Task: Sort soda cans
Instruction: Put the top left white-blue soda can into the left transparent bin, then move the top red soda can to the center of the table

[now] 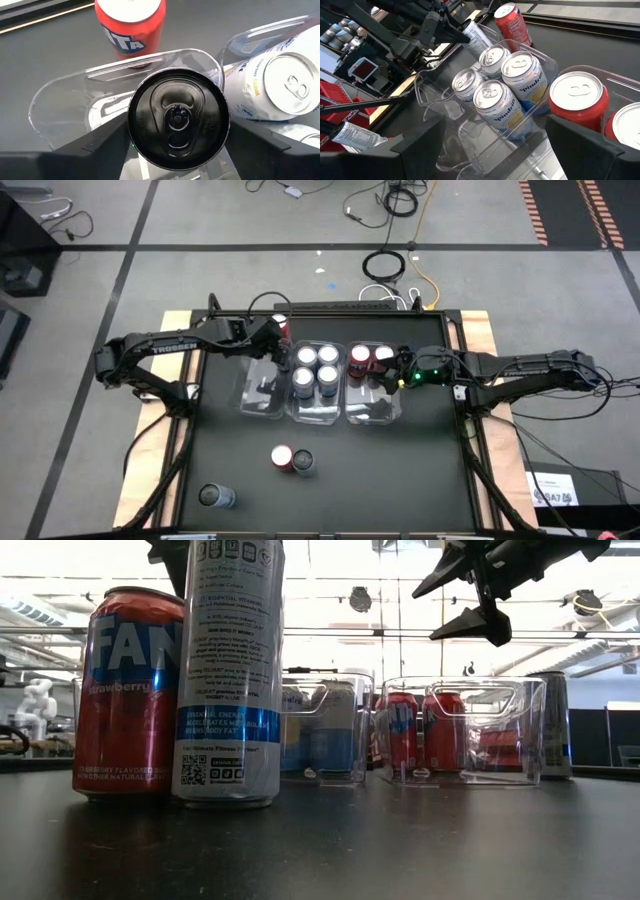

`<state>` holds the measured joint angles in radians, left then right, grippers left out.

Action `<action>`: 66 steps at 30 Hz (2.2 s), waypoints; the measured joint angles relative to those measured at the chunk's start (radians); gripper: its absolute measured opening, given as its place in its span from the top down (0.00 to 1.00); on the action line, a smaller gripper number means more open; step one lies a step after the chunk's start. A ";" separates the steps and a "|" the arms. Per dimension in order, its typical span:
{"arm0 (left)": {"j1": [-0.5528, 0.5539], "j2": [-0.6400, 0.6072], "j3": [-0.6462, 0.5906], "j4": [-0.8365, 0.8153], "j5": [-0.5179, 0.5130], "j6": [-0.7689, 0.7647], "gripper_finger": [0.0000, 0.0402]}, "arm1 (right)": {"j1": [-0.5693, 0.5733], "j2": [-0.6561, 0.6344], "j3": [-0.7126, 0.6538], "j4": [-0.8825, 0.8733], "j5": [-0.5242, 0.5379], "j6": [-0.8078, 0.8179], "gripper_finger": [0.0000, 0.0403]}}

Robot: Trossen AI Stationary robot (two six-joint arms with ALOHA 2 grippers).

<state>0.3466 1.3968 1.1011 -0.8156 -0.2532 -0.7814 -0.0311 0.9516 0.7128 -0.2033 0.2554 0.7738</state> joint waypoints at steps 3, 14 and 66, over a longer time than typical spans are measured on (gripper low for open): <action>0.000 0.000 0.000 0.004 -0.002 0.001 0.17 | 0.000 0.000 0.000 0.000 0.000 0.000 0.17; 0.000 0.000 0.000 0.000 0.077 0.037 0.10 | 0.000 0.000 0.000 0.000 0.000 0.000 0.17; 0.089 -0.071 0.215 0.066 -0.063 0.140 0.05 | 0.000 0.000 0.000 0.000 0.000 -0.004 0.17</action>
<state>0.4355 1.3254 1.3163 -0.7498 -0.3158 -0.6410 -0.0307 0.9516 0.7128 -0.2036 0.2558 0.7703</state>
